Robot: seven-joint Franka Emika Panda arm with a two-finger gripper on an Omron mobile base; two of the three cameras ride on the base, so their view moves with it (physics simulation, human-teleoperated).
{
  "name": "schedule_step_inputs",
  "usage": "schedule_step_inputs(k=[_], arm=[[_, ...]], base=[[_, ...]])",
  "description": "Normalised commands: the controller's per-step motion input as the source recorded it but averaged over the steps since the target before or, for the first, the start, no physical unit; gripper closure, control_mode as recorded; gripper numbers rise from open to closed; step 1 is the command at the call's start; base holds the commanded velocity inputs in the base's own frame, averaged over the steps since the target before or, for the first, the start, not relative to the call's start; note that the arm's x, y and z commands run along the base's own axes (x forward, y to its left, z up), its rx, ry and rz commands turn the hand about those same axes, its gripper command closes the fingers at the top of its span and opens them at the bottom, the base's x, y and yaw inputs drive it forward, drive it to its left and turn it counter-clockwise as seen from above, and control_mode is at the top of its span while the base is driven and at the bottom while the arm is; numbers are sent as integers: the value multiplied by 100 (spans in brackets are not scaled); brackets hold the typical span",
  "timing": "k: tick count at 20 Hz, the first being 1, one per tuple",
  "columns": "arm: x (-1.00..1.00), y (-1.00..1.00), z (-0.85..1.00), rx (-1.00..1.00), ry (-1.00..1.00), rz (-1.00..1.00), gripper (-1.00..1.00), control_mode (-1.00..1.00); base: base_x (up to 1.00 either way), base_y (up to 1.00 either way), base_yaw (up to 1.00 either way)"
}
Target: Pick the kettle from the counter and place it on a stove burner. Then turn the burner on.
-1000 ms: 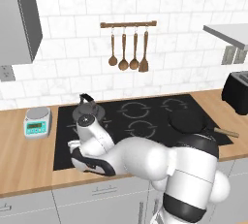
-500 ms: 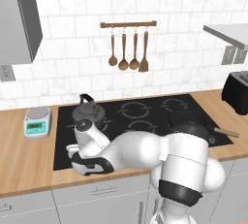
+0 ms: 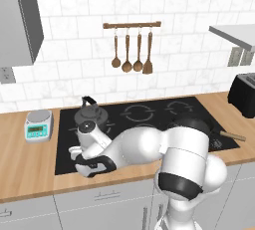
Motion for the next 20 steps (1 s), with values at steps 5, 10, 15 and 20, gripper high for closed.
schedule_step_inputs(k=[5,10,15,20], arm=[[0,4,-3,0,0,0,-100,-100],[0,13,-2,0,0,0,-100,-100],[0,0,0,0,0,0,100,-100],[0,0,0,0,0,0,100,-100]], base=[[0,0,0],[0,0,0],[0,0,0],[0,0,0]])
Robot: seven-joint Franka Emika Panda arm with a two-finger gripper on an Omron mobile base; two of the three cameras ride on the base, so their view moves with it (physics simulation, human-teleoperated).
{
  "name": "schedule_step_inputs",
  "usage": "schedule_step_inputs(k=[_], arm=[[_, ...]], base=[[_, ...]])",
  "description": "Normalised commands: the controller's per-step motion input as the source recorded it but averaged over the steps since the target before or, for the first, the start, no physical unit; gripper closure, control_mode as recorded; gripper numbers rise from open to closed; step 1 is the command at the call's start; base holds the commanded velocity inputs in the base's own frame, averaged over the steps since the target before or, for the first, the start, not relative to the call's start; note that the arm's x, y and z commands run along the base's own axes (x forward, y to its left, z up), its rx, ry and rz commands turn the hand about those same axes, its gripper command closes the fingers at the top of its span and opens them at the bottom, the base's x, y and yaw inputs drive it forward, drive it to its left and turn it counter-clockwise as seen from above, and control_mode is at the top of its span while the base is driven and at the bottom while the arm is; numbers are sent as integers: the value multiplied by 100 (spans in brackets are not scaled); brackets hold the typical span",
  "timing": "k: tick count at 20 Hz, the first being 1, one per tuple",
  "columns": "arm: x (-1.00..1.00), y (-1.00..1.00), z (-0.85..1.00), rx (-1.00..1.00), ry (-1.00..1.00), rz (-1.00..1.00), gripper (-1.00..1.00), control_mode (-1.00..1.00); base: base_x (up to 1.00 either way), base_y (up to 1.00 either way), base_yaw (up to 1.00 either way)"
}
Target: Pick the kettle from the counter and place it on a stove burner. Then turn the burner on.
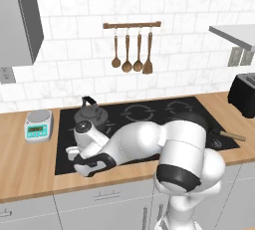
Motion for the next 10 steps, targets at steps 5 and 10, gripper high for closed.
schedule_step_inputs(k=[5,10], arm=[[-1,1,0,-9,0,32,100,-100],[-11,5,0,-13,0,55,100,-100]], base=[[0,0,0],[0,0,0]])
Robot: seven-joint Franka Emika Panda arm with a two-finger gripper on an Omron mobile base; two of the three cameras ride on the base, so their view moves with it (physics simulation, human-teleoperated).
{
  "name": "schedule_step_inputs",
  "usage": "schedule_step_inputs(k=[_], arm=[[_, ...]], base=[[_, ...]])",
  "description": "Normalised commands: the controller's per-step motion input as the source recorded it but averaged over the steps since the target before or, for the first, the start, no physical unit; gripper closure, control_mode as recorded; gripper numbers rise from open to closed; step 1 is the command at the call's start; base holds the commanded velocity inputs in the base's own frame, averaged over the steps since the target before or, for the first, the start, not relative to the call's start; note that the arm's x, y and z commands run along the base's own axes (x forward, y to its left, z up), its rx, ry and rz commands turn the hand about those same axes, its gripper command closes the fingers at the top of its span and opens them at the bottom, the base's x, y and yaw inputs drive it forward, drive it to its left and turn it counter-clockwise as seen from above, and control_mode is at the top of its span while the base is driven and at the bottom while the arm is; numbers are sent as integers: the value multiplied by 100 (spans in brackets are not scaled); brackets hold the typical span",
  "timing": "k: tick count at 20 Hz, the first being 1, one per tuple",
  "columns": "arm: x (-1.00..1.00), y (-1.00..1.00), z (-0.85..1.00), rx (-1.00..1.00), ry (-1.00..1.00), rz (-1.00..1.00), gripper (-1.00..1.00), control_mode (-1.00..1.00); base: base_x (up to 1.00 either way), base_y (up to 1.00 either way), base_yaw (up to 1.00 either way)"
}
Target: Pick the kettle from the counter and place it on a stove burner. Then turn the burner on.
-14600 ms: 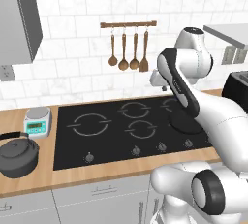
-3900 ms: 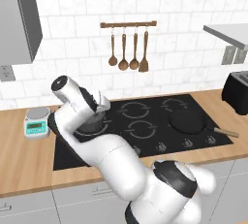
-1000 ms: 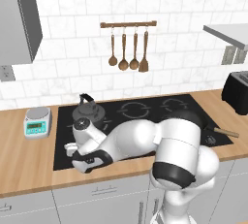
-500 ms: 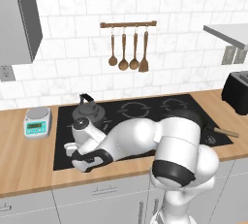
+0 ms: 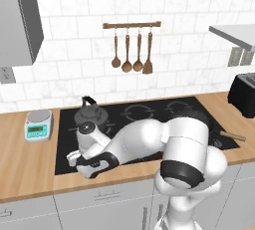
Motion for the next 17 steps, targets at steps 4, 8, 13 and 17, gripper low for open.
schedule_step_inputs(k=[4,8,13,17], arm=[[-14,10,0,-14,0,58,100,-100],[-14,15,0,-14,0,55,100,-100],[-3,14,0,-8,1,17,-100,-100],[0,0,18,0,-7,0,-100,-100]], base=[[0,0,0],[0,0,0],[0,0,0],[0,0,0]])
